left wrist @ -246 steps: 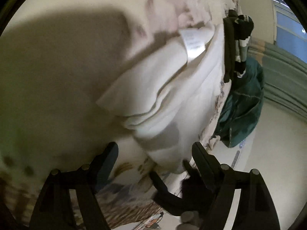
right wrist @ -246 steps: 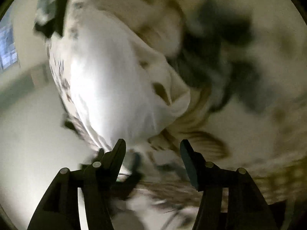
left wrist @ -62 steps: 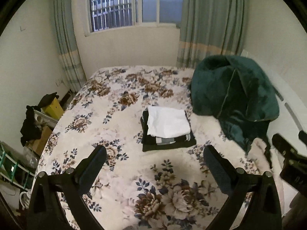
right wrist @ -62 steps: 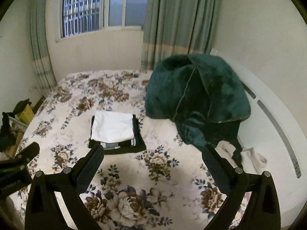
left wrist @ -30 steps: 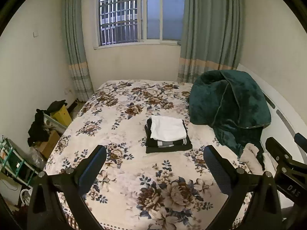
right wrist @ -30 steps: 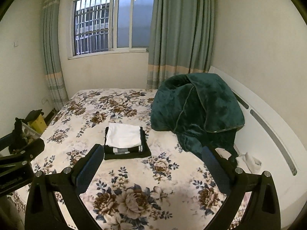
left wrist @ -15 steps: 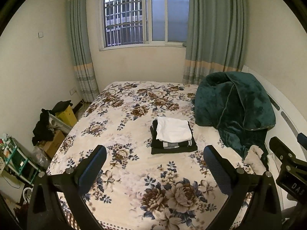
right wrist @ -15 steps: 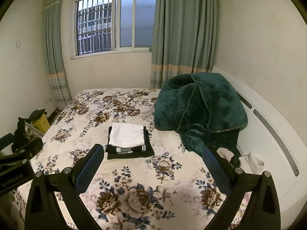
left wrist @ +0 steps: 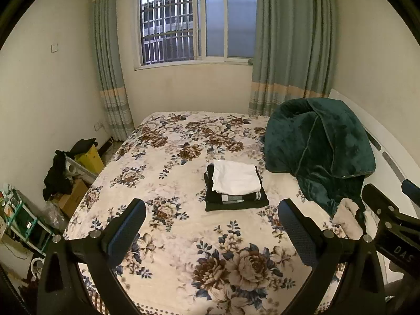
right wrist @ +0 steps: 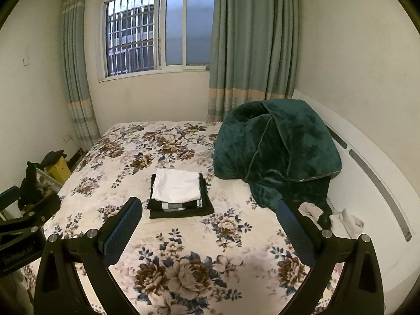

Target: Fold small clothes

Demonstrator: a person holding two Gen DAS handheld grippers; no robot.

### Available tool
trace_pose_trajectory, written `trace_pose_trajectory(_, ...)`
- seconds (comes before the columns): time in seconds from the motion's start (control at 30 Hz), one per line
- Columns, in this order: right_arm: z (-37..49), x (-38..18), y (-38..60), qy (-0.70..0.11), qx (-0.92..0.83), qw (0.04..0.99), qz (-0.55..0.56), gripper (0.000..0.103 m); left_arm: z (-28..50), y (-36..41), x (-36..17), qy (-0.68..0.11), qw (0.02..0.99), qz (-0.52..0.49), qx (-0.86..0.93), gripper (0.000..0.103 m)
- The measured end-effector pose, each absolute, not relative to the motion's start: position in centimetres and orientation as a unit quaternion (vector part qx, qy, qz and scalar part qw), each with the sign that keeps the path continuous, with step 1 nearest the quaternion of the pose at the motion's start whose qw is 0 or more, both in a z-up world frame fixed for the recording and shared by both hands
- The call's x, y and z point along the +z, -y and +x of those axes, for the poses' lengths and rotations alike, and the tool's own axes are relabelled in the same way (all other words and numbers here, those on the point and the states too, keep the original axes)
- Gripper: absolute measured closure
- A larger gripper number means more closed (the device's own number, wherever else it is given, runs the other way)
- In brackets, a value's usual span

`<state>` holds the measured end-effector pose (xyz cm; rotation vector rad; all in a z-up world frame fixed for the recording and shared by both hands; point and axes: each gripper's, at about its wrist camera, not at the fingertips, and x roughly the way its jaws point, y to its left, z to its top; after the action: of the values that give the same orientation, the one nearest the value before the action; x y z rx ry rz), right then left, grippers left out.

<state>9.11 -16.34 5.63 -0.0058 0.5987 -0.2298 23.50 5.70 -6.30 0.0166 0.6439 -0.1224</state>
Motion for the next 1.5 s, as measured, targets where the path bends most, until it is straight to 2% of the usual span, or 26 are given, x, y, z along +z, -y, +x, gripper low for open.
trace_pose_trajectory(1.5,9.3,5.2,16.0,-0.290,-0.112,0.951,0.000,0.000,23.4,-5.7,-4.9,-0.307,0.950,0.013,-0.059,0.000)
